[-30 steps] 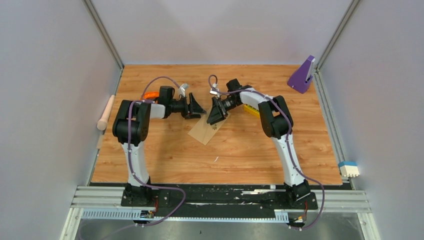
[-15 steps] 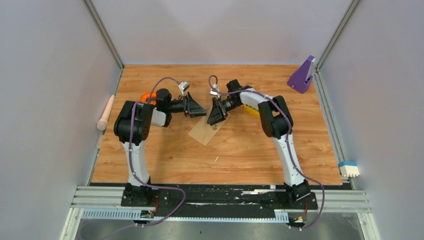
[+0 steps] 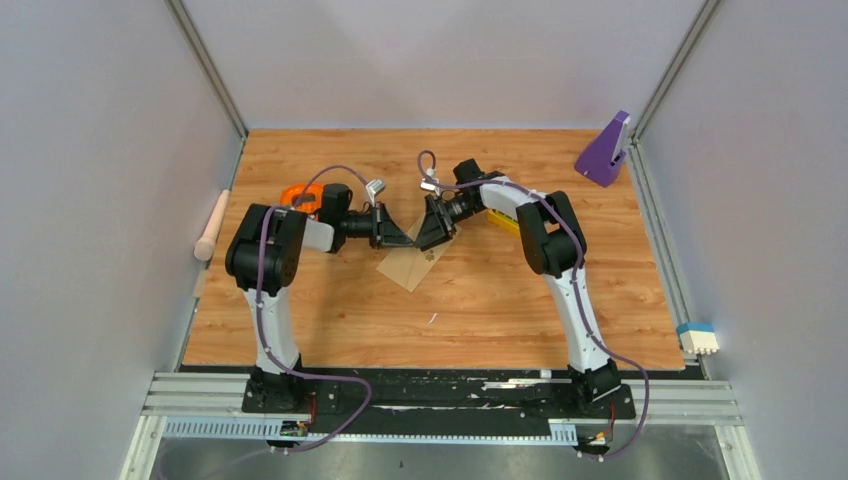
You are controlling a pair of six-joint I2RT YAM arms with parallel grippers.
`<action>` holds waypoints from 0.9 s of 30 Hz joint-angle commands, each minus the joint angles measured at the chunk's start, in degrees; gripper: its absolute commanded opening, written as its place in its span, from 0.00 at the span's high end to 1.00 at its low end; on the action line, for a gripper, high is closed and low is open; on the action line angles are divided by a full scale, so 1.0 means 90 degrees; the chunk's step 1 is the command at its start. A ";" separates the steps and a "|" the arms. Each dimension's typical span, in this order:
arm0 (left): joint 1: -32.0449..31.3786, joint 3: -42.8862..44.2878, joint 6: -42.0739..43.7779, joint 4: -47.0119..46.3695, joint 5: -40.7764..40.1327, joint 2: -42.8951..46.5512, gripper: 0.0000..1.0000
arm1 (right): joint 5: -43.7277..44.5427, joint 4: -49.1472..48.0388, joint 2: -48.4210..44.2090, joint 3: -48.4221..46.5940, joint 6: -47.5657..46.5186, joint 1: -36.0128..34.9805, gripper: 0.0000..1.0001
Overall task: Place the letter into the envelope and seal it
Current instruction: Seal the envelope flap on the envelope.
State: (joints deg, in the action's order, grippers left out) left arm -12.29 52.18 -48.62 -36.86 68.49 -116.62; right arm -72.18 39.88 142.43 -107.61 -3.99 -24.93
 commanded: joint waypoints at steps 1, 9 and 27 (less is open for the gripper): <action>-0.0235 0.0628 0.2944 0.3759 -0.1052 0.0338 1.00 | 0.0432 0.0027 0.0245 0.0141 -0.0124 -0.0014 0.31; -0.0458 0.0663 0.2977 0.3949 -0.1530 0.0465 1.00 | 0.0456 0.0022 0.0253 0.0082 -0.0084 0.0016 0.31; -0.0814 0.1035 0.3152 0.4528 -0.2602 0.0307 1.00 | 0.0432 0.0030 0.0240 0.0101 -0.0094 0.0016 0.32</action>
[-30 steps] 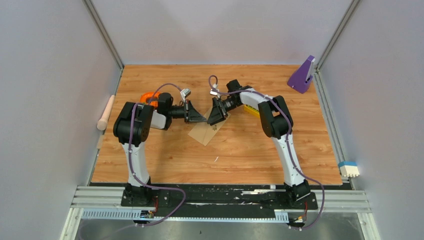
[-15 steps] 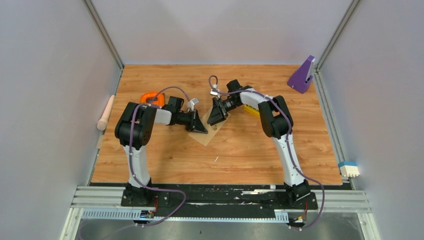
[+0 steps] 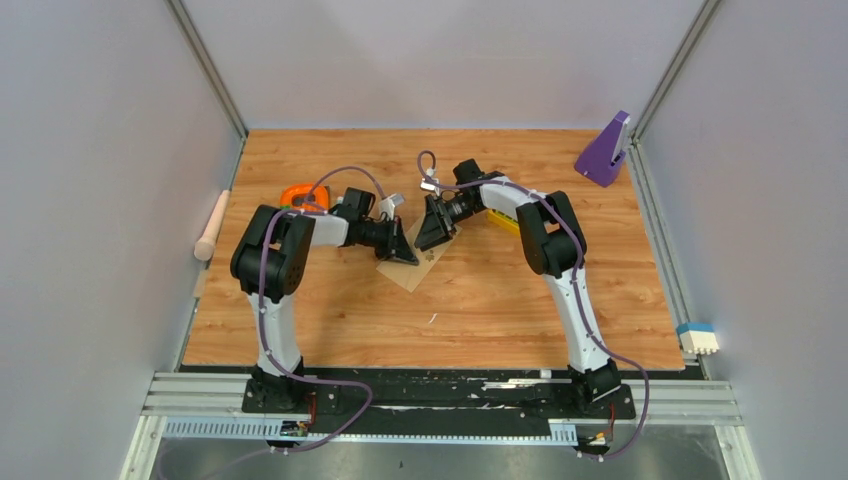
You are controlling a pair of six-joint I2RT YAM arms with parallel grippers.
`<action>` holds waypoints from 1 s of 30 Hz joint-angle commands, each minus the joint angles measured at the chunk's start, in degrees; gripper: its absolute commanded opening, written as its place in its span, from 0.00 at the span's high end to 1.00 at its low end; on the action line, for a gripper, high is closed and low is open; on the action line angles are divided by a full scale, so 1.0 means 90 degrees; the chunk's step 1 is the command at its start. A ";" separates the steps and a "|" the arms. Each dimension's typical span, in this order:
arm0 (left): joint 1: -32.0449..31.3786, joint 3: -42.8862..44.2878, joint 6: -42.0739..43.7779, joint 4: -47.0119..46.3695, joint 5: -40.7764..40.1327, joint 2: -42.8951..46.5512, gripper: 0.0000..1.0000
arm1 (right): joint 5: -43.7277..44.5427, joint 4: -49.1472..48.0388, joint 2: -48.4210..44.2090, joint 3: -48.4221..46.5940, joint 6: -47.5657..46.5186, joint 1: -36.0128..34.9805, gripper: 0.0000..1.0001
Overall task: Place the letter into the envelope and seal it
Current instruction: Seal the envelope flap on the envelope.
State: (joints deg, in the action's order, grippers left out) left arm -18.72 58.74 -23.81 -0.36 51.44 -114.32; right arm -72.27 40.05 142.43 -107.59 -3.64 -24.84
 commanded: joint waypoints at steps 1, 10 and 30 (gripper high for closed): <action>-0.0132 0.0332 0.0437 0.0539 -0.0794 0.0025 1.00 | 0.0442 0.0017 0.0226 0.0104 -0.0138 0.0006 0.35; -0.0183 0.0592 0.0784 0.1183 -0.1509 -0.0246 1.00 | 0.0593 0.0199 0.0164 0.0118 -0.0304 0.0026 1.00; -0.0351 0.0722 0.1040 0.1547 -0.1899 -0.0302 1.00 | 0.1839 0.0121 0.0136 -0.0278 -0.0097 0.0113 1.00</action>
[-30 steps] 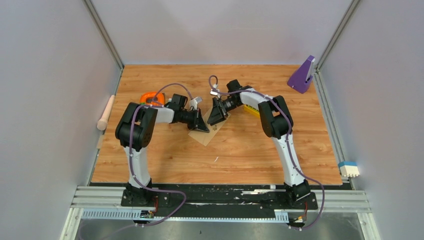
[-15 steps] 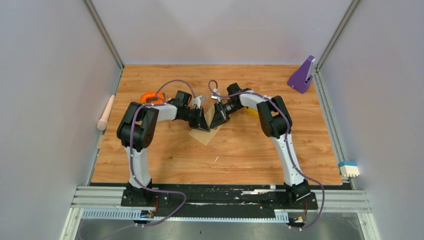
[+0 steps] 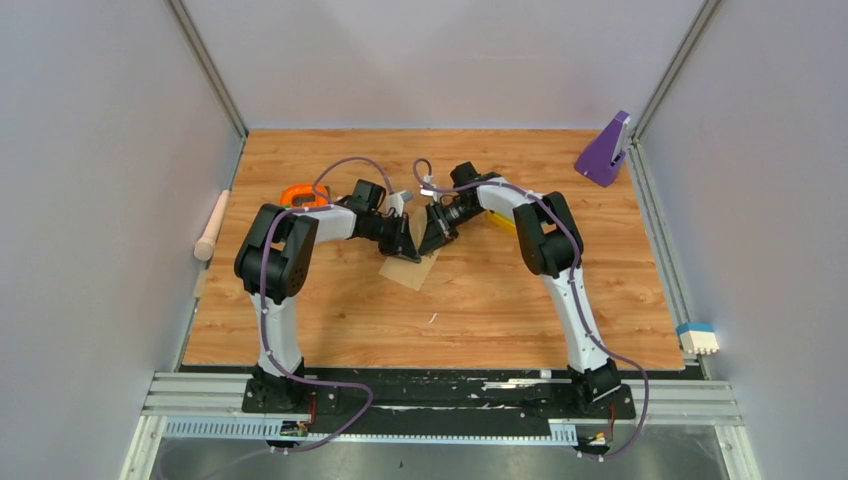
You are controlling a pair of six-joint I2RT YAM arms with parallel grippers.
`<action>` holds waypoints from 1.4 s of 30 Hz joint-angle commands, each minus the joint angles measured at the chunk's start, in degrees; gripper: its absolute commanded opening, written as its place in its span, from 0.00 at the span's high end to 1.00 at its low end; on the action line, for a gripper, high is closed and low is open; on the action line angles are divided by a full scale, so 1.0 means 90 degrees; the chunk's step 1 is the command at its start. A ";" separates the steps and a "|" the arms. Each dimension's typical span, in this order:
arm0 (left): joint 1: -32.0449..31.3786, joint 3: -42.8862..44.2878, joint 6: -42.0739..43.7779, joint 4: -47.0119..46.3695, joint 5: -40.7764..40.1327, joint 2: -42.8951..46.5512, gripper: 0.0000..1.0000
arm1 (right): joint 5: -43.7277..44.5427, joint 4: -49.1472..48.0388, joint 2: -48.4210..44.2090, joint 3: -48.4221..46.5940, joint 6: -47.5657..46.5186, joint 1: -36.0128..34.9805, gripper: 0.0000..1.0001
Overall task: Place the letter into the envelope and seal it
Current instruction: Seal the envelope flap on the envelope.
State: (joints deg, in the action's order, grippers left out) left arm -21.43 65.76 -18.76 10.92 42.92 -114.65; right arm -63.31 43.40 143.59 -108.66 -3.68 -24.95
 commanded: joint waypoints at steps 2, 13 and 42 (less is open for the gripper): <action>-0.0050 -0.0076 0.0491 0.0319 -0.0965 -0.0265 1.00 | 0.0799 -0.0269 -0.0031 -0.0153 -0.0072 0.0191 1.00; -0.0050 -0.0033 0.0550 0.0415 -0.1021 -0.0298 1.00 | 0.0249 -0.0383 -0.0188 -0.0229 0.0069 0.0348 1.00; -0.0060 -0.0023 0.0580 0.0435 -0.0925 -0.0239 1.00 | 0.0784 -0.0281 0.0272 -0.0572 -0.0052 0.0247 1.00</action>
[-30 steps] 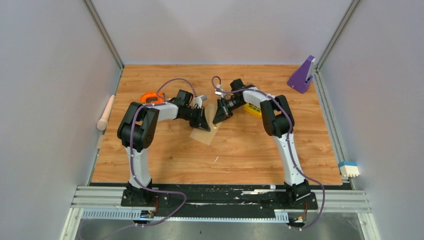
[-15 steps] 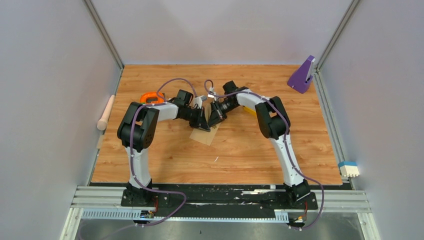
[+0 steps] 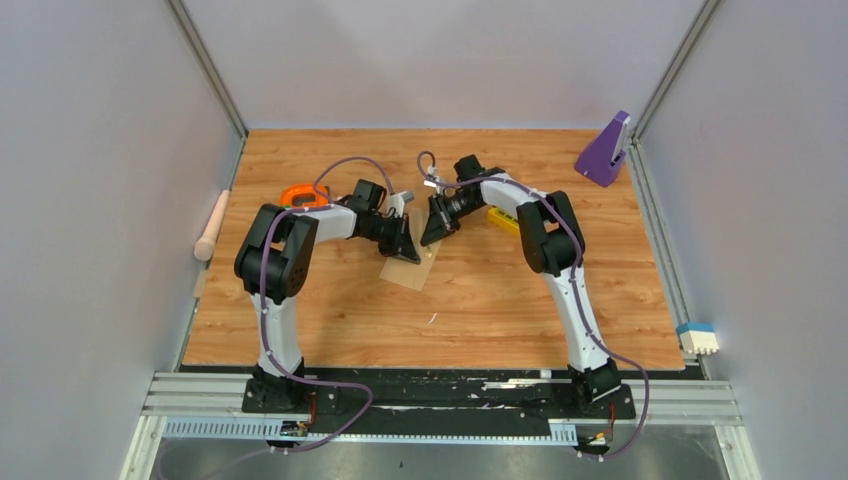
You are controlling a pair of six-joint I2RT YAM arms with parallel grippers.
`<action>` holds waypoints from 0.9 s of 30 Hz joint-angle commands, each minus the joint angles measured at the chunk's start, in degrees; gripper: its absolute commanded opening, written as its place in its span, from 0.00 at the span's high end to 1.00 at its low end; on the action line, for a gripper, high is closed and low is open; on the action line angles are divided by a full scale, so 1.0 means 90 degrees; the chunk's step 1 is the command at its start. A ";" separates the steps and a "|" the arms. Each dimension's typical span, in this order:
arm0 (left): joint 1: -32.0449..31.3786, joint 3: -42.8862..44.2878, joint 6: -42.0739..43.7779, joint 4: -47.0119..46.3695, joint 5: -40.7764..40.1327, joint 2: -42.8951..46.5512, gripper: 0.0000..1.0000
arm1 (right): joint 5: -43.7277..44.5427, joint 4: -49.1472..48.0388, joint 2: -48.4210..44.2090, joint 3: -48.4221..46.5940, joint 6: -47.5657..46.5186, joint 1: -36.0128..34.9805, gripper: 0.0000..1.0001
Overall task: Place the letter into the envelope and seal it
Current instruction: Seal the envelope flap on the envelope.
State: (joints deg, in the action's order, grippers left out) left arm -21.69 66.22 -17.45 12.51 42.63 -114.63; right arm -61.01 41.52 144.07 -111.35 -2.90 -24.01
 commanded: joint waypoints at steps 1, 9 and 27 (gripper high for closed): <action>-0.0031 -0.0073 0.0435 0.0255 -0.0905 -0.0242 1.00 | 0.0529 -0.0072 0.0236 -0.0303 -0.0142 0.0143 1.00; -0.0031 -0.0063 0.0435 0.0258 -0.0886 -0.0263 1.00 | 0.0081 -0.0039 0.0118 0.0067 -0.0274 -0.0029 1.00; -0.0031 -0.0053 0.0407 0.0253 -0.0799 -0.0242 1.00 | 0.0418 0.0157 0.0414 -0.0379 -0.0300 -0.0237 1.00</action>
State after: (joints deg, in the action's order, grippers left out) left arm -21.67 66.22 -17.41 12.51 42.74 -114.63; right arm -62.54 42.78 145.08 -112.25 -3.92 -26.24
